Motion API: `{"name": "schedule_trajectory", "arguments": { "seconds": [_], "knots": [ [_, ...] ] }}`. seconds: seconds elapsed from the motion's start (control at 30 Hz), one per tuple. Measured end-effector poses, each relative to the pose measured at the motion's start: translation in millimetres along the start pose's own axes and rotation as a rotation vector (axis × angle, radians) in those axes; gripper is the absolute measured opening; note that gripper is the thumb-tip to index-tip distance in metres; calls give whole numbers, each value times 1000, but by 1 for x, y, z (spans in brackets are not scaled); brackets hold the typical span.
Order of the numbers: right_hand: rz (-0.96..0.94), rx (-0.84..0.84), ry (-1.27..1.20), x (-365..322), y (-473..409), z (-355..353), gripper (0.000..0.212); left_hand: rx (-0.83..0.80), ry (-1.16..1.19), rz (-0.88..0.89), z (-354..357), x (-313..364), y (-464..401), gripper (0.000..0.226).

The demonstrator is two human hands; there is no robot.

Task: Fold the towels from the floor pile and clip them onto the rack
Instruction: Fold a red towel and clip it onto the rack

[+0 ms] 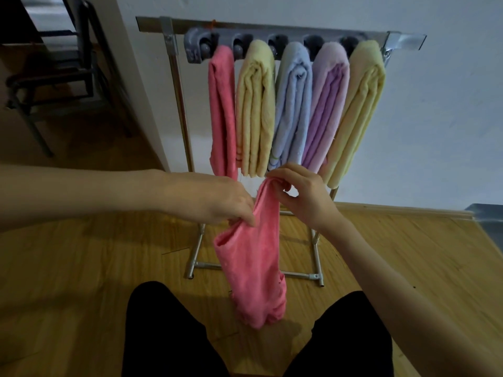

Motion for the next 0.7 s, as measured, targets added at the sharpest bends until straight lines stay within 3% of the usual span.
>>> {"name": "schedule_trajectory", "arguments": {
  "seconds": [0.07, 0.17, 0.37, 0.7],
  "knots": [
    [5, -1, -9, -1, -1, -1, 20, 0, -111, 40, 1, 2, 2, 23],
    [16, -26, -29, -2, -1, 0, 18, -37, -122, -76, -3, 1, 3, 4],
    [88, -76, -132, -2, 3, 0, 5, 99, -235, -73, -4, 2, 9, 29],
    [152, -180, -268, -7, 8, 0, 4, 467, -149, -366, -6, -15, 18, 39]
  ]
}}
Point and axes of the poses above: each hand's wrist, its own y-axis away from the middle knuckle, its own z-axis out of the palm, x = y × z, the point moved 5 cm from there along -y, towards the middle knuckle, and after that the axes turned 12 degrees about y, right-handed, at the moved point
